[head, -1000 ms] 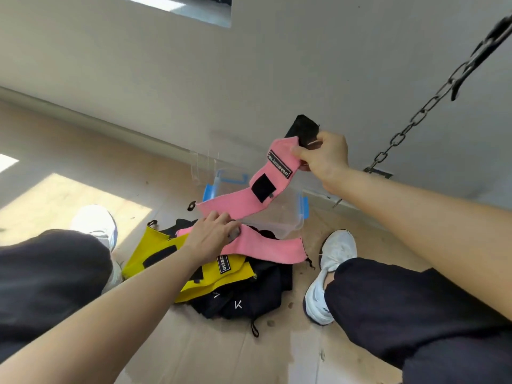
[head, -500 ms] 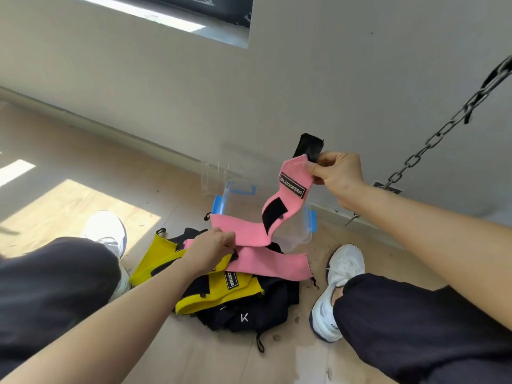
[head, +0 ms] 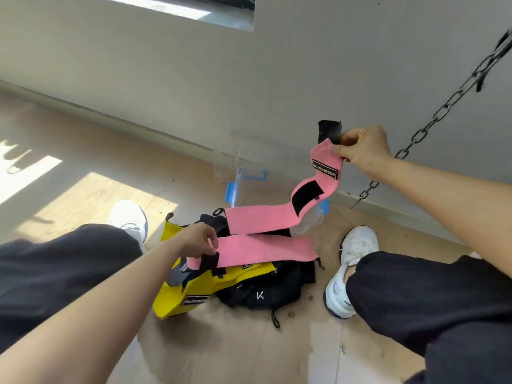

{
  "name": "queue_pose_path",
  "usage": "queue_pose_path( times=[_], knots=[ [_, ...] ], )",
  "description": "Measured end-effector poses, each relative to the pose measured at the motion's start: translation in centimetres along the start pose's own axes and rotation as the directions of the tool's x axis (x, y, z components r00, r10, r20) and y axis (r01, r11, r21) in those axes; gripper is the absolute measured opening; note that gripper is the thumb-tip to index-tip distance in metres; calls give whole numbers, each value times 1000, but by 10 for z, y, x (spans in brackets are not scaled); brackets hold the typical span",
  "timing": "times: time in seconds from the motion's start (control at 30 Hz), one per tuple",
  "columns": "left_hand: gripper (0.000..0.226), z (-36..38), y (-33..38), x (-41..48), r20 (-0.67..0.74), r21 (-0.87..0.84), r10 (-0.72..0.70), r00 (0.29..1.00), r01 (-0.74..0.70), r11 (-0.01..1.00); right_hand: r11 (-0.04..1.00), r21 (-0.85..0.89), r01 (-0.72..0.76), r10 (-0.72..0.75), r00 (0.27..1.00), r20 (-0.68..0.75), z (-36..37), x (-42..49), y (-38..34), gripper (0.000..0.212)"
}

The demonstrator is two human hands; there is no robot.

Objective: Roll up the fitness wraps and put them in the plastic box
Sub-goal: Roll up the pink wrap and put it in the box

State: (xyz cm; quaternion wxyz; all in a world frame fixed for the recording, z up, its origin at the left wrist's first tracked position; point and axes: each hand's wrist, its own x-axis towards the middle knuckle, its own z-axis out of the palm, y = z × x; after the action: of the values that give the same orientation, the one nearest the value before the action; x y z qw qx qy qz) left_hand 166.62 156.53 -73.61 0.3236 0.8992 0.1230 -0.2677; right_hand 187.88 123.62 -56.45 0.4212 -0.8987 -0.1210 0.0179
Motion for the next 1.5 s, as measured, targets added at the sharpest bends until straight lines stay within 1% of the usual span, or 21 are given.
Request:
queue_pose_path(
  times=[0.1,0.17,0.27,0.33,0.37,0.43,0.5,0.53,0.6,0.63,0.73,0.77,0.87,0.93,1.0,1.07,1.17,1.27,1.33,1.4,1.5],
  knots=[
    [9,-1,7,1,-7,-79,51,999,-51,996,997,78,12,-23,989,146,5,-8,-13,22],
    [8,1,8,4,-123,-42,51,991,-56,998,988,156,5,-38,977,211,1,-10,-25,18],
    [10,4,5,10,-305,-75,-54,951,33,997,964,258,-67,-21,946,325,-20,-10,-41,21],
    [25,6,2,12,-308,-106,-99,946,69,992,971,206,-118,14,895,445,-33,-12,-45,25],
    [36,8,1,13,-283,-66,-95,954,79,995,983,140,-117,35,873,486,-36,-13,-44,24],
    [54,13,-6,12,-197,129,-97,976,124,984,996,9,-90,71,842,534,-32,-17,-37,13],
    [56,18,-17,9,-130,365,-168,977,205,908,995,-87,-48,90,808,582,-23,-22,-31,5],
    [48,18,-23,8,-114,406,-189,975,219,887,993,-115,-37,99,794,600,-18,-24,-28,4],
    [16,18,-31,7,-132,315,-162,978,196,928,991,-136,-16,98,778,620,-8,-28,-25,7],
    [5,15,-32,6,-165,261,-130,978,170,950,990,-140,1,89,768,634,-3,-29,-25,10],
    [13,-4,-17,1,-310,234,15,951,61,970,987,-153,42,74,734,675,17,-34,-27,14],
    [15,-12,-6,-1,-330,207,65,942,4,978,986,-157,54,69,727,683,23,-35,-27,17],
    [12,-39,27,-10,-263,58,158,952,-148,987,986,-153,69,59,707,704,37,-38,-34,19],
    [11,-56,50,-19,-194,37,216,957,-213,976,990,-128,56,52,706,707,43,-41,-40,18],
    [15,-68,72,-27,-151,85,273,950,-262,961,999,-50,-4,38,709,704,48,-45,-44,20],
    [13,-80,91,-34,-150,103,316,937,-303,947,992,77,-97,14,704,710,50,-47,-49,23],
    [14,-99,119,-52,-166,19,379,910,-382,924,951,223,-214,-10,697,717,51,-53,-61,26],
    [13,-117,142,-72,-227,-61,415,881,-438,897,858,349,-377,-27,646,763,50,-61,-76,23],
    [16,-128,149,-88,-255,-149,392,884,-437,887,789,400,-467,-64,585,808,47,-63,-86,18],
    [14,-136,152,-101,-271,-294,359,893,-432,852,758,417,-501,-100,543,834,45,-64,-92,11],
    [17,-141,160,-113,-301,-459,331,894,-440,771,743,429,-514,-118,530,840,45,-64,-102,13]
  ],
)
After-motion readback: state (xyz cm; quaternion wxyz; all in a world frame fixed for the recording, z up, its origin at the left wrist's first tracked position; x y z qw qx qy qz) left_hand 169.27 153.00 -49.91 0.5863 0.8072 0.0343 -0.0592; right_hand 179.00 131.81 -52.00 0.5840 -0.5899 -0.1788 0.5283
